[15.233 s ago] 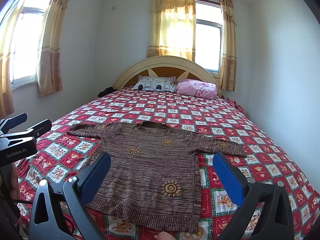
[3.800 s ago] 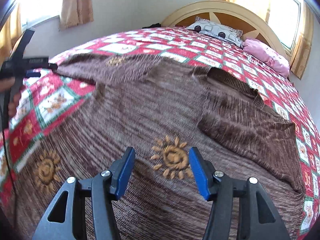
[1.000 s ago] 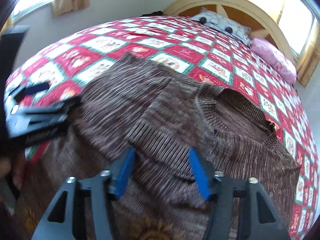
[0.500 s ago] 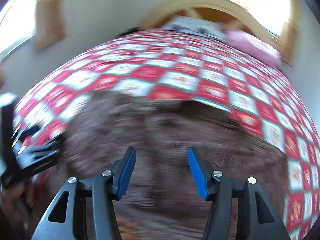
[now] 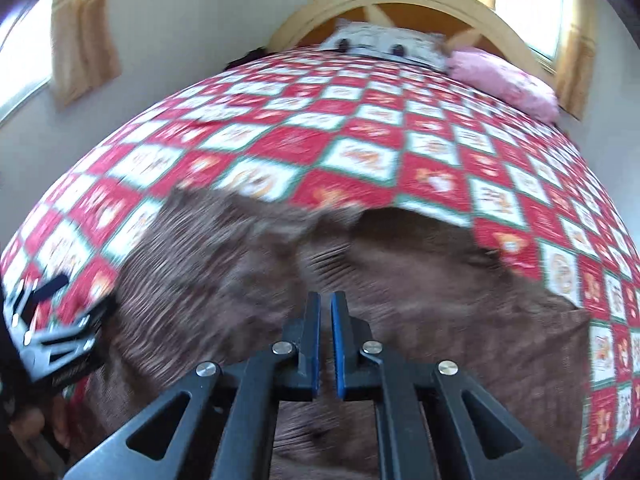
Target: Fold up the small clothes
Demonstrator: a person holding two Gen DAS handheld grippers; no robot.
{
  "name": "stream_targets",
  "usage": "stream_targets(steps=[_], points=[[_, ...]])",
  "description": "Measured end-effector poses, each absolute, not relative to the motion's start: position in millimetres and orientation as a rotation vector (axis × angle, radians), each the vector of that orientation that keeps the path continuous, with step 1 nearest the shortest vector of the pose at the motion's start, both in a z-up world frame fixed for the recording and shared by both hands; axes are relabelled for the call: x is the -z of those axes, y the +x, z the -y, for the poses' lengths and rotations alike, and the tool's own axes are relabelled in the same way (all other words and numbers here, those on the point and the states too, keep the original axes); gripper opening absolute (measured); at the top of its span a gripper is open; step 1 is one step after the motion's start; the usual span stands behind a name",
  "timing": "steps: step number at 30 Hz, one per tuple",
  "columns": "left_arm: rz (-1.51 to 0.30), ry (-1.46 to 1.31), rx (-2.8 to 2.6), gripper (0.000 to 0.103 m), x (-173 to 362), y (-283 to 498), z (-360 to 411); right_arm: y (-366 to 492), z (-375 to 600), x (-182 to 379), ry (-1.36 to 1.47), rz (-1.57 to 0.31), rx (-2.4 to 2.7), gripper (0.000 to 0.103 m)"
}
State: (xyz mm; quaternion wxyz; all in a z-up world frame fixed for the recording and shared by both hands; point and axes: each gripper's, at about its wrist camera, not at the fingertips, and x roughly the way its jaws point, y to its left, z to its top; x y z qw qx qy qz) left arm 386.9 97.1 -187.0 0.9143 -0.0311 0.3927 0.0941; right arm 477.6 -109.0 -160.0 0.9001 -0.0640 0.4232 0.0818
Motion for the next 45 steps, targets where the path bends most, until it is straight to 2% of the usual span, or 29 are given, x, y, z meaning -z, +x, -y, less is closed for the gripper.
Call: stream_targets(steps=[4,5,6,7,8,13,14,15,16,18,25,30,31,33,34,40,41,42,45], points=[[-0.808,-0.064,-0.194,0.092,187.1,386.9,-97.0,485.6,135.6,152.3,-0.106,-0.86,-0.081,0.006],[-0.809,-0.064,-0.195,0.092,187.2,387.2,-97.1,480.5,135.5,150.5,-0.091,-0.859,-0.118,0.014],[-0.809,-0.062,-0.195,0.092,187.2,386.9,-96.8,473.7,129.5,149.9,-0.108,-0.857,-0.149,0.046],[-0.808,-0.061,-0.196,0.092,187.1,386.9,-96.8,467.8,122.0,150.6,-0.131,-0.856,-0.179,0.064],[-0.808,-0.062,-0.195,0.092,187.1,386.9,-97.3,457.2,108.9,151.5,-0.159,-0.855,-0.247,0.077],[-0.807,-0.064,-0.193,0.092,187.1,386.6,-97.2,439.4,56.0,174.4,-0.346,-0.841,-0.327,0.076],[-0.807,-0.066,-0.193,0.092,187.2,386.7,-97.4,439.0,48.8,181.4,-0.355,-0.856,-0.346,0.071],[-0.806,-0.068,-0.191,0.092,186.9,386.8,-97.3,440.7,42.7,190.1,-0.383,-0.873,-0.335,0.054],[-0.807,-0.07,-0.187,0.092,186.8,387.1,-97.2,442.1,39.7,196.4,-0.404,-0.885,-0.316,0.041],[-0.806,-0.074,-0.186,0.092,186.6,386.9,-97.5,446.7,44.3,196.3,-0.375,-0.882,-0.294,0.006],[-0.817,-0.066,-0.189,0.094,188.4,388.9,-97.2,471.9,105.1,152.5,-0.18,-0.839,-0.175,0.005],[-0.804,-0.065,-0.177,0.098,187.2,387.8,-96.5,496.9,144.0,178.3,-0.213,-0.949,0.028,0.007],[-0.806,-0.066,-0.177,0.098,187.6,388.1,-97.0,494.4,148.1,181.7,-0.222,-0.955,0.046,0.011],[-0.809,-0.066,-0.177,0.098,188.0,388.7,-97.2,481.8,155.2,181.4,-0.157,-0.979,-0.022,0.051],[-0.807,-0.066,-0.177,0.098,187.9,388.8,-97.3,470.2,157.0,177.5,-0.097,-0.965,-0.088,0.051],[-0.812,-0.066,-0.183,0.099,188.9,389.7,-98.1,416.6,132.0,169.6,-0.055,-0.931,-0.265,0.049],[-0.811,-0.067,-0.182,0.099,188.8,389.4,-98.1,414.3,126.8,172.3,-0.071,-0.937,-0.275,0.031],[-0.811,-0.068,-0.181,0.099,188.8,389.4,-98.3,413.1,119.8,176.6,-0.089,-0.949,-0.291,0.009],[-0.82,-0.084,-0.167,0.1,190.0,389.4,-100.9,410.1,117.1,190.6,-0.109,-0.978,-0.253,0.007]])
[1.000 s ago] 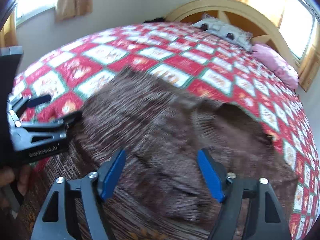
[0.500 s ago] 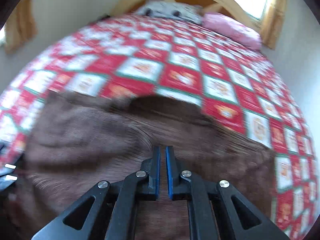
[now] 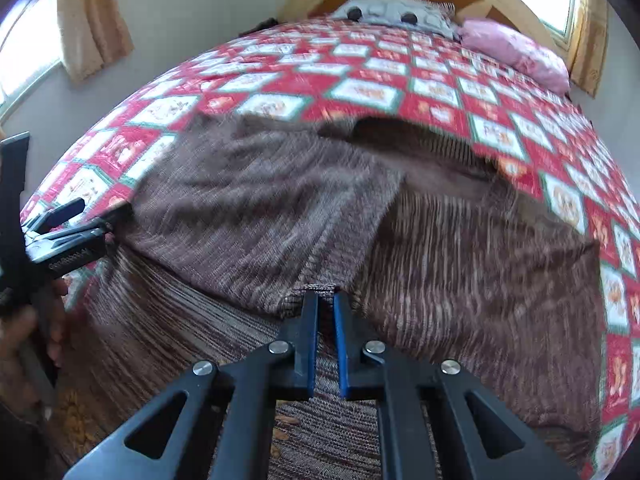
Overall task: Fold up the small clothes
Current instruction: 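Fold the held side edge over the sweater body and open the right tool, then move both tools to the sweater hem and position at its edge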
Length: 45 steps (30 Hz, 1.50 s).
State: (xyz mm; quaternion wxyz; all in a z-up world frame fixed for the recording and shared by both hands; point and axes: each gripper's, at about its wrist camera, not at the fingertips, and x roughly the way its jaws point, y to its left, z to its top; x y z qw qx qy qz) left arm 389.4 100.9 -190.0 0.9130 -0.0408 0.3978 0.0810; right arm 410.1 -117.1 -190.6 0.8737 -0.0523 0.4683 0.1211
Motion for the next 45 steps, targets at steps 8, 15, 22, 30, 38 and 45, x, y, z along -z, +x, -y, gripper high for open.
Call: stream_targets(steps=[8,15,22,30,38,45], points=[[-0.806,-0.003,-0.175,0.103,186.1,380.9,-86.0,392.1,133.2,183.4,-0.085,-0.949,-0.251,0.008],[-0.812,0.063,-0.142,0.103,185.2,373.3,-71.6,386.4,148.1,191.3,-0.113,-0.972,-0.226,0.025],[-0.831,0.046,-0.103,0.103,182.7,368.4,-70.3,368.7,157.0,188.0,-0.114,-0.969,-0.232,0.042],[-0.817,0.077,-0.061,0.103,173.3,338.7,-60.7,343.2,179.2,192.6,-0.088,-0.964,-0.199,0.042],[-0.82,0.065,-0.007,0.103,166.7,301.9,-51.2,313.7,198.0,188.5,-0.066,-0.944,-0.167,0.042],[-0.805,0.059,0.029,0.103,158.0,265.6,-42.3,276.6,209.2,186.9,-0.07,-0.934,-0.145,0.042]])
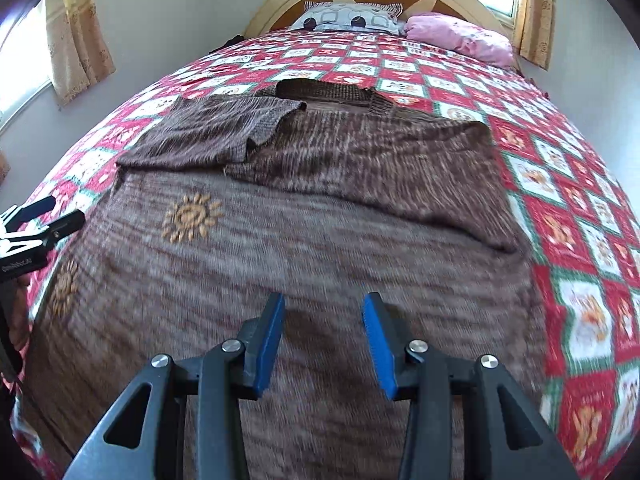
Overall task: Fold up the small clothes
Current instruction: 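Move both tools to the sweater hem and position at its edge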
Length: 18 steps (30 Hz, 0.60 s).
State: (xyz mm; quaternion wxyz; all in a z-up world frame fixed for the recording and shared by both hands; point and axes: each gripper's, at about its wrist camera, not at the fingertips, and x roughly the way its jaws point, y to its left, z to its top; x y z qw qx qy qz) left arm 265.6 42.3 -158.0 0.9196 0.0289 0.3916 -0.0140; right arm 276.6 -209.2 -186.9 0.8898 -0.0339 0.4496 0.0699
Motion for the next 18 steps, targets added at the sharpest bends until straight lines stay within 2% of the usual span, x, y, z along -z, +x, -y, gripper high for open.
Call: stream_targets(steps=[18], points=[[-0.819,0.13,0.134,0.103,172.3,151.8,-20.3,166.9,223.9,183.6,-0.093,-0.913,-0.116,0.043]])
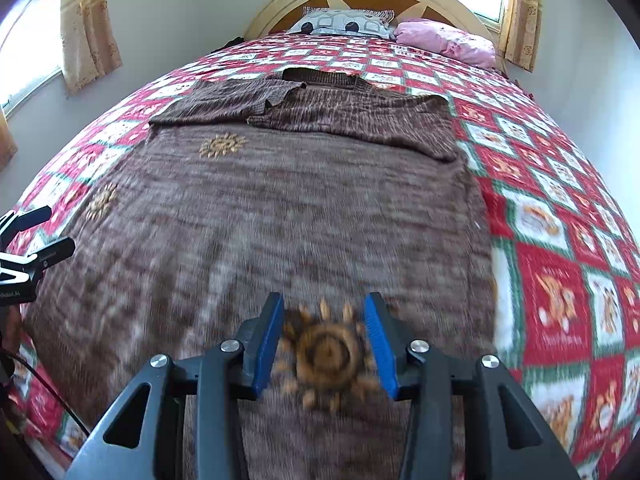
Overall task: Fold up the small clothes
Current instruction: 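Move both tools to the sweater hem and position at its edge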
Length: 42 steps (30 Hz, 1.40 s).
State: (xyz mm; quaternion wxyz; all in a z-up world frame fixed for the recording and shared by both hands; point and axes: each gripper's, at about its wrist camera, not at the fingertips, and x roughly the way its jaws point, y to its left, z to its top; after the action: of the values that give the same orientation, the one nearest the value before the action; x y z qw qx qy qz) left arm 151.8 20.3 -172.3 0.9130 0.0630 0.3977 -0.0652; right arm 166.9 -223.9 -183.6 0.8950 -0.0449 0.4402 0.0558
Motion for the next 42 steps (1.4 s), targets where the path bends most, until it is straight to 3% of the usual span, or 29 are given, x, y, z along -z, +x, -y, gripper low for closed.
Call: stream_targets(steps=[4,6,25,30,34,37,40,42], points=[[-0.828,0.141,0.146,0.103,177.2,132.7,-21.0,143.1,227.3,185.4,-0.091,-0.913,-0.109,0.046],[-0.834,0.15,0.148,0.103,180.4,123.8,-22.4,129.3,229.4,187.7,-0.088,-0.914,-0.108,0.055],[-0.874,0.0,0.167,0.101,192.5,84.7,-54.0,53.2,266.4,190.2,0.041,-0.902,-0.08,0.056],[-0.858,-0.011,0.151,0.091,190.1,81.2,-59.0,44.2,281.5,191.5,0.086,-0.887,-0.054,0.056],[-0.85,-0.039,0.14,0.073,187.5,75.9,-69.5,40.0,289.4,193.0,0.127,-0.896,-0.049,0.056],[-0.854,-0.075,0.143,0.07,187.4,75.0,-74.6,38.2,289.8,194.4,0.137,-0.899,-0.066,0.056],[-0.858,-0.081,0.152,0.06,186.9,71.0,-70.8,36.8,288.8,193.4,0.163,-0.898,-0.082,0.055],[-0.863,-0.083,0.174,0.058,186.5,67.1,-65.6,36.4,288.0,193.8,0.163,-0.9,-0.083,0.05]])
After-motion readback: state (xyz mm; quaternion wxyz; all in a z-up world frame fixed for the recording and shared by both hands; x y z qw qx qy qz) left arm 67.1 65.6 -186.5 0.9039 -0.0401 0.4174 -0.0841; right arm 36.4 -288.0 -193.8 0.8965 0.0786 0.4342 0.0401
